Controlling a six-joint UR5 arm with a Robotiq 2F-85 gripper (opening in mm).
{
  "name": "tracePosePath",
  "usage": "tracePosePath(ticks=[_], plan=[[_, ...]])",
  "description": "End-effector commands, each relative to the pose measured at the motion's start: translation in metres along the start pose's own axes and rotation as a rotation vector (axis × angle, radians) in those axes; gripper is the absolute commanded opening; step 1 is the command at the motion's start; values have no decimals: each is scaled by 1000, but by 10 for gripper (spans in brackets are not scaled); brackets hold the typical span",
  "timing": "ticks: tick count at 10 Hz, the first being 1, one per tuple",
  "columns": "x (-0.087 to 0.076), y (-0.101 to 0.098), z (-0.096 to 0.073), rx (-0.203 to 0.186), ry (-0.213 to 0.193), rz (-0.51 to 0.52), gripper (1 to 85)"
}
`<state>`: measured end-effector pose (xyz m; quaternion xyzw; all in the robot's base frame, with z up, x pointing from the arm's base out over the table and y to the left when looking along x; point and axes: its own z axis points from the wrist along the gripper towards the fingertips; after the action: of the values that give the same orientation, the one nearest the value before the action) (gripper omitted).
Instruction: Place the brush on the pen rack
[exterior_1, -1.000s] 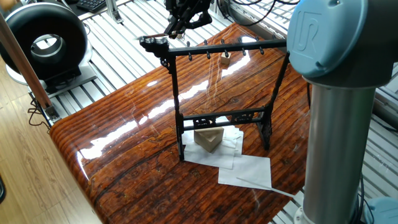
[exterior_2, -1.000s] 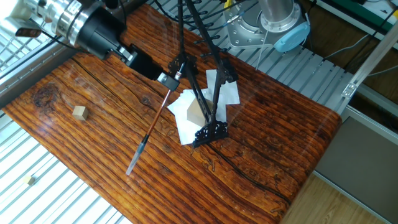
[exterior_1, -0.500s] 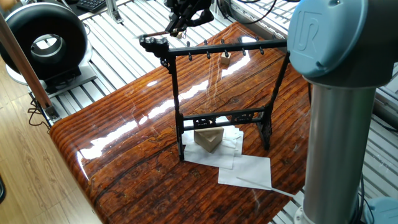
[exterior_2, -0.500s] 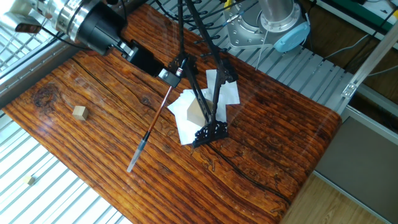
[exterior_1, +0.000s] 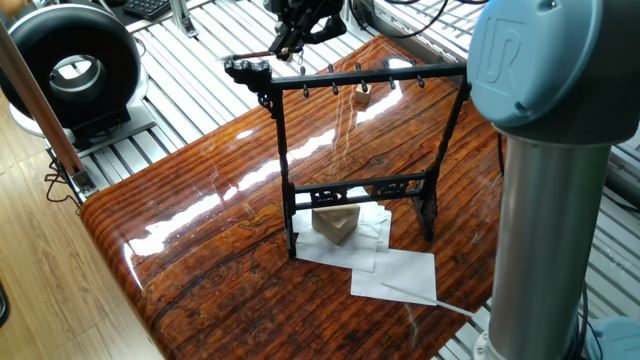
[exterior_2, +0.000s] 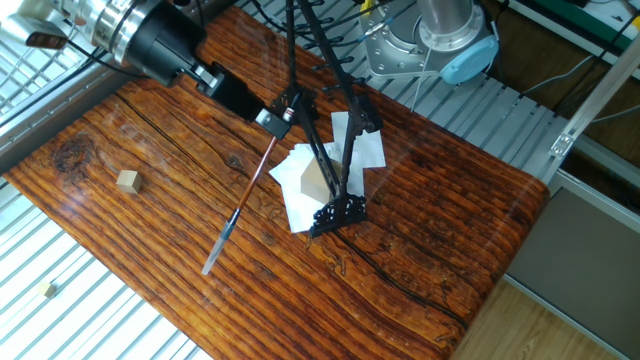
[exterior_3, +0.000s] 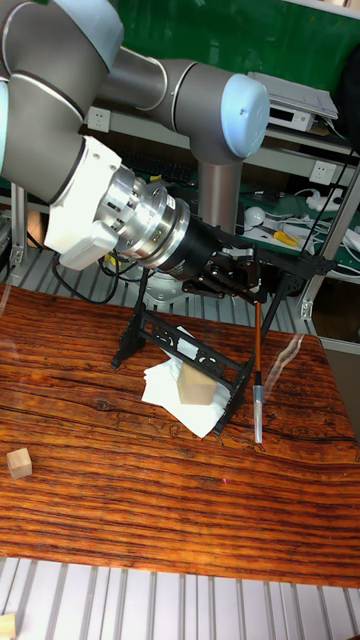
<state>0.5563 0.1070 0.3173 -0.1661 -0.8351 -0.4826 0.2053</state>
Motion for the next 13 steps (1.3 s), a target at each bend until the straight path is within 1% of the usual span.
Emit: tracePosePath(ticks=[1, 3, 5, 7, 10, 12, 13], plan=[[2, 4, -1, -8, -5, -8, 10], [2, 6, -1, -15, -8, -7, 10], [0, 2, 0, -6, -14, -8, 10], [-1, -2, 2, -9, -20, -12, 10], [-1, -4, 2, -3, -18, -8, 10], [0, -9, 2, 15, -14, -7, 10], [0, -8, 2, 12, -12, -7, 10]])
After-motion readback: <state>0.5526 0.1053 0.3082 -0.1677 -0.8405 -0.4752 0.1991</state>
